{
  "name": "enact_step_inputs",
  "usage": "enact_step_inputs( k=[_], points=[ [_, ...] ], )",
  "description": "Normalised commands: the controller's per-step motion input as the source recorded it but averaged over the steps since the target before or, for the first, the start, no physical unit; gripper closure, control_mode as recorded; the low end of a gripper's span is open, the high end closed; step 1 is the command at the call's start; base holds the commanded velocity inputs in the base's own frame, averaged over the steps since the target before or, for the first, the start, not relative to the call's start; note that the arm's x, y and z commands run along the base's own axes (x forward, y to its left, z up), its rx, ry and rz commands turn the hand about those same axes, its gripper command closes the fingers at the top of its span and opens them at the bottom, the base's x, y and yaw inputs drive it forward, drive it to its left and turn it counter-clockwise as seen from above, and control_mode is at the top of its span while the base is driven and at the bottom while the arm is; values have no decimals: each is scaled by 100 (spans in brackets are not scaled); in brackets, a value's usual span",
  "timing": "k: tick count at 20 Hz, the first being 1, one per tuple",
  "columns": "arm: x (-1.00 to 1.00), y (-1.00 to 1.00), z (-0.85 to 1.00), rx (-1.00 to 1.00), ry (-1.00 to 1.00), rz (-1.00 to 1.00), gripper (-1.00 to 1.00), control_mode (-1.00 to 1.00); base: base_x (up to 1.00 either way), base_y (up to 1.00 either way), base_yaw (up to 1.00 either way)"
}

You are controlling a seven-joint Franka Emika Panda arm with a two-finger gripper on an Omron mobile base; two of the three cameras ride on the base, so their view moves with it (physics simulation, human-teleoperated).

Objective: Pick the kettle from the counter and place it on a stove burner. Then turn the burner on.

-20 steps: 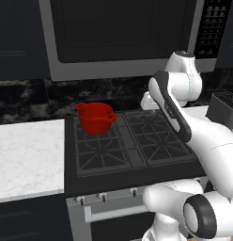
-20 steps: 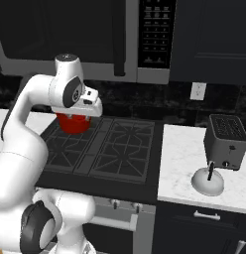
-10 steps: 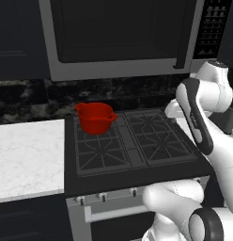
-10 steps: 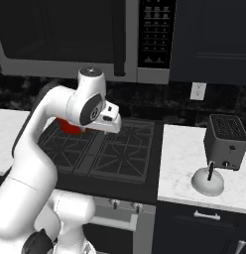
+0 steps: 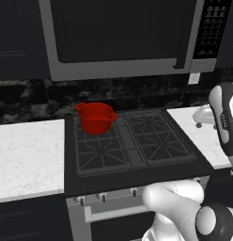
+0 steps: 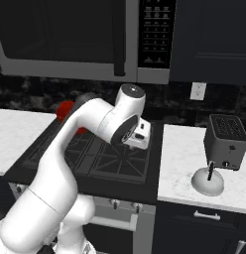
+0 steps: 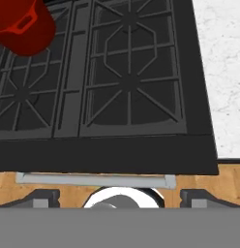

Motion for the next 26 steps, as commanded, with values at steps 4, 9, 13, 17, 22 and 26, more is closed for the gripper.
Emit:
enact_step_inputs(
  k=[4, 9, 13, 17, 22, 26],
  points=[
    [-22, -94, -13, 3, 0, 0, -100, -100, 0, 0, 0],
    [-29, -62, -9, -2, 1, -2, -100, -100, 0, 0, 0],
    [-25, -75, -14, -4, 0, -1, -100, -100, 0, 0, 0],
    [-16, -78, -28, -5, 0, -4, -100, -100, 0, 0, 0],
    [6, -63, -55, -3, -3, -6, -100, -100, 0, 0, 0],
    [15, -74, -18, 0, 1, -4, -100, -100, 0, 0, 0]
  ],
)
